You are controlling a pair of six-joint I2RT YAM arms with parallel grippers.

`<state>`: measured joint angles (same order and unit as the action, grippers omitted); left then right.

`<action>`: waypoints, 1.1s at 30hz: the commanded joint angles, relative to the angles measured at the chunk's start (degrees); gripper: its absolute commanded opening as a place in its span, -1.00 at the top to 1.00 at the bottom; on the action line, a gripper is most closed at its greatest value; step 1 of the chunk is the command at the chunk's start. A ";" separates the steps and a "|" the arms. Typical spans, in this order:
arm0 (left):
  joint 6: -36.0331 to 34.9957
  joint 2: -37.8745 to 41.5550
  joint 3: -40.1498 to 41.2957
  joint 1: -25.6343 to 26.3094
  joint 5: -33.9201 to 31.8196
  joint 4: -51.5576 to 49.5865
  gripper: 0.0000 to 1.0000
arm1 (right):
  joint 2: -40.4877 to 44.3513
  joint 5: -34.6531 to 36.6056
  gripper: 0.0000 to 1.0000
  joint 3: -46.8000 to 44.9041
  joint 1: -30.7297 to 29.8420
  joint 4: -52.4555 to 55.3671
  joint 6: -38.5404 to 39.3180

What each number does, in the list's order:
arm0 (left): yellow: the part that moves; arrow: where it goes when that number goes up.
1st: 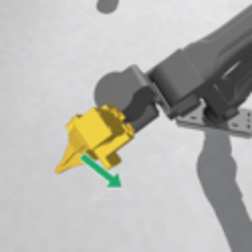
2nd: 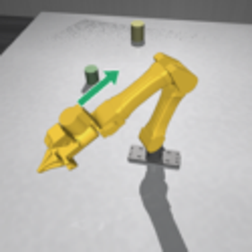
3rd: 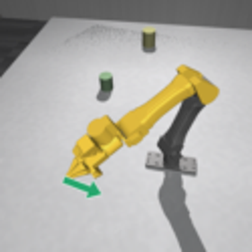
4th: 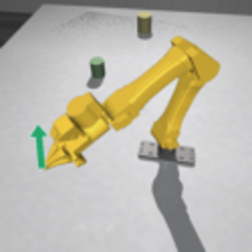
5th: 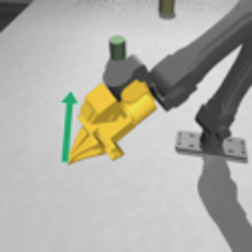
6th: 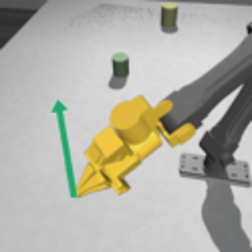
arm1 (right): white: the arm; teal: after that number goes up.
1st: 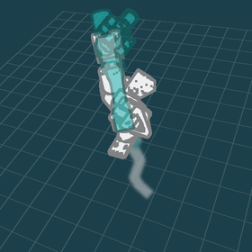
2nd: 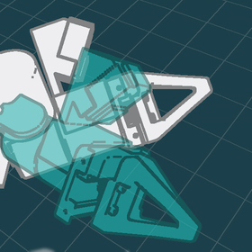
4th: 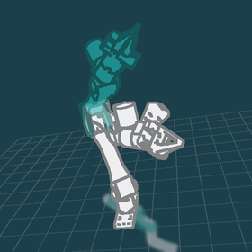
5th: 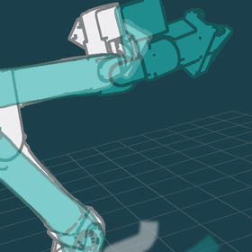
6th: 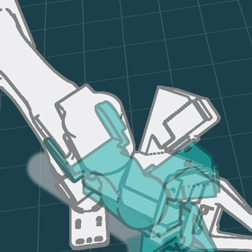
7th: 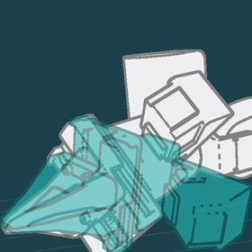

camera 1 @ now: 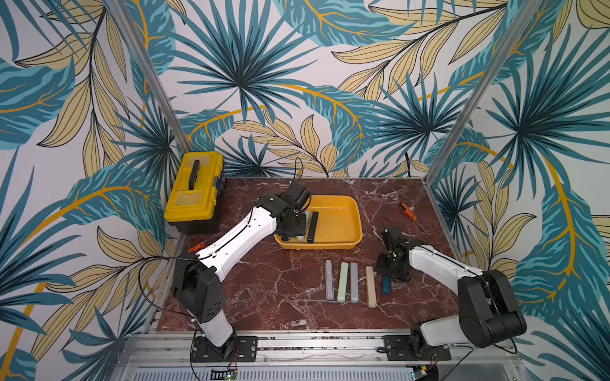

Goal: Put the pruning pliers into the storage box
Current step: Pick up the pruning pliers from the center of the board.

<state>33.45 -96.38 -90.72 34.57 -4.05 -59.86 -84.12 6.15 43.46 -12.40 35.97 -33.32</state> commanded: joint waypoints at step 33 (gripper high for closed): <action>-0.72 6.66 5.80 -3.17 0.27 2.81 0.05 | 4.29 4.41 0.51 17.34 -0.52 20.65 2.96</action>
<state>32.84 -92.66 -85.91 31.94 -3.79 -57.63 -81.95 8.93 56.95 -12.75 50.43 -32.08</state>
